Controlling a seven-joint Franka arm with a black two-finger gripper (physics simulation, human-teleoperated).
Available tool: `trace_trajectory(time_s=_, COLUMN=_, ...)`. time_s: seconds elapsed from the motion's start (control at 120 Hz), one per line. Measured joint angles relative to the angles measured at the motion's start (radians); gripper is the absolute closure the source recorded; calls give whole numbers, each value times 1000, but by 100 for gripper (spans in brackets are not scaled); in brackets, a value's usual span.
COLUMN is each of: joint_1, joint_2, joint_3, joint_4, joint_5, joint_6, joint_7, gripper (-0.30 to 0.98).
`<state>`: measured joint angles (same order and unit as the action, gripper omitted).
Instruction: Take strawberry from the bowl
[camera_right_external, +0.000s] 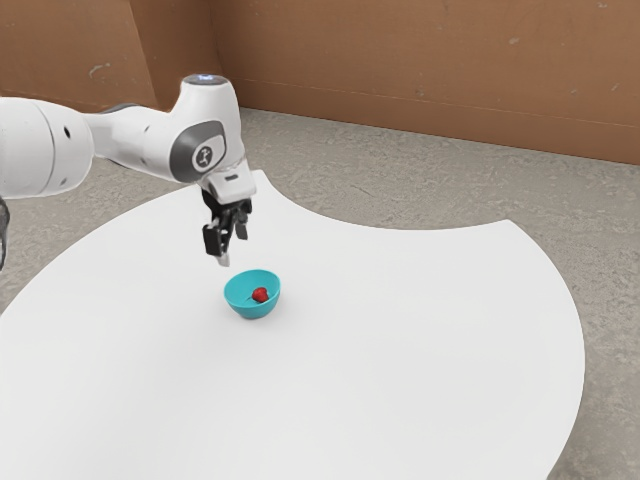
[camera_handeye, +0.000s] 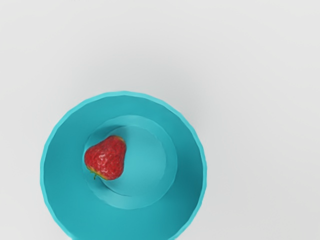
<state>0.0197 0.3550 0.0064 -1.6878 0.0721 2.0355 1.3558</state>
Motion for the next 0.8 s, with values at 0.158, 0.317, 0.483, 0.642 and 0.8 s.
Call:
trace_trajectory(time_s=0.158, joint_1=0, joint_2=56, joint_3=-2, joint_4=10, joint_5=-8, joint_6=47, joint_7=85, gripper=29)
trace_trajectory(time_s=0.317, joint_1=4, joint_2=107, joint_3=-2, joint_4=38, joint_5=-10, joint_6=78, joint_7=150, gripper=37)
trace_trajectory(time_s=0.483, joint_1=3, joint_2=147, joint_3=-3, joint_4=41, joint_5=-10, joint_6=116, joint_7=201, gripper=42)
trace_trajectory(time_s=0.642, joint_1=2, joint_2=175, joint_3=-10, joint_4=41, joint_5=11, joint_6=152, joint_7=241, gripper=44)
trace_trajectory(time_s=0.8, joint_1=10, joint_2=203, joint_3=-20, joint_4=46, joint_5=45, joint_6=179, joint_7=274, gripper=45)
